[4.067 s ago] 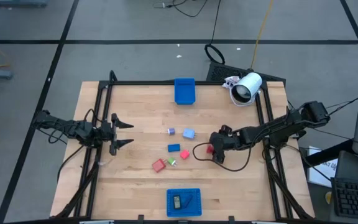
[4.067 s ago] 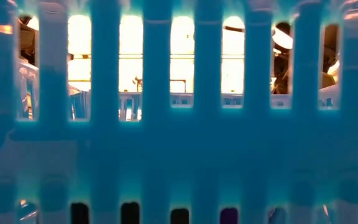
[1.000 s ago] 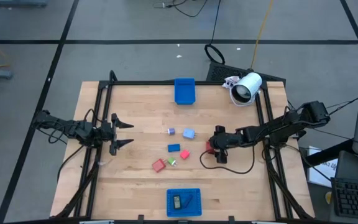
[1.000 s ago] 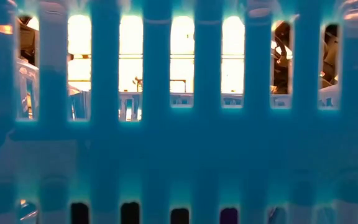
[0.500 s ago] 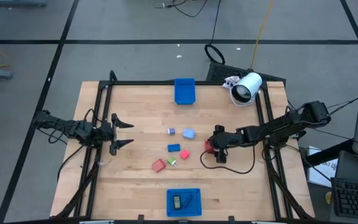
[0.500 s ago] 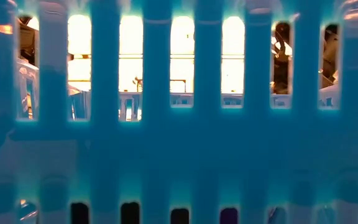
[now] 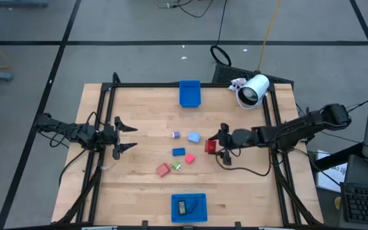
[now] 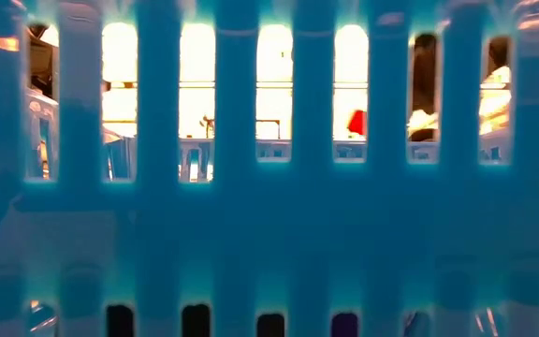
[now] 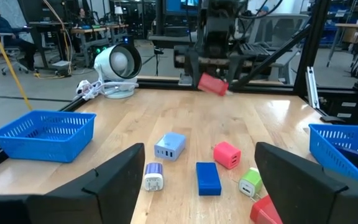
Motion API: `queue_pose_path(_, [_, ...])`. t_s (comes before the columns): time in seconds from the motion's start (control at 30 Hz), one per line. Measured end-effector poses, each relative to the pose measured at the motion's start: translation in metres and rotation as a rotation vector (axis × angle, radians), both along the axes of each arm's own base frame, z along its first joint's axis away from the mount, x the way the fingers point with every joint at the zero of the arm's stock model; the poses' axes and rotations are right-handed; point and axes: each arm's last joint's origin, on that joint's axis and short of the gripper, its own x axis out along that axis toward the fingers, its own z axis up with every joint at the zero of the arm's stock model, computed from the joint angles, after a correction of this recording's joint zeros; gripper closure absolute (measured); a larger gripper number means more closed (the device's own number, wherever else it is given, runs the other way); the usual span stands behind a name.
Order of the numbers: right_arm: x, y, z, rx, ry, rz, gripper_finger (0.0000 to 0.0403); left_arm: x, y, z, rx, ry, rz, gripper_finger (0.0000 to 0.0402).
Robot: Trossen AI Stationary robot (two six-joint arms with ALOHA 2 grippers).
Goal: Pick & Place Office items
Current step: Put the right red charger adapter into the top blue bin
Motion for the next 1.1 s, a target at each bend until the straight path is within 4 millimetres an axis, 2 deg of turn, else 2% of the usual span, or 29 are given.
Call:
queue_pose_path(0.17, [0.005,0.001,0.011,-0.026,-0.119,0.019,0.0131,0.0,0.0,0.0,0.0,-0.001,0.0,0.0102])
queue_pose_path(0.57, [0.011,0.002,0.025,-0.041,-0.291,0.028,0.0131,0.0,0.0,0.0,-0.001,-0.002,0.0,0.0079])
queue_pose_path(0.73, [0.019,0.005,0.022,-0.038,-0.36,0.064,0.0132,0.0,0.0,0.0,-0.001,-0.002,0.0,0.0077])
queue_pose_path(1.1, [0.043,0.012,-0.003,-0.011,-0.479,0.096,0.0132,0.0,0.0,0.0,-0.001,-0.002,0.0,0.01])
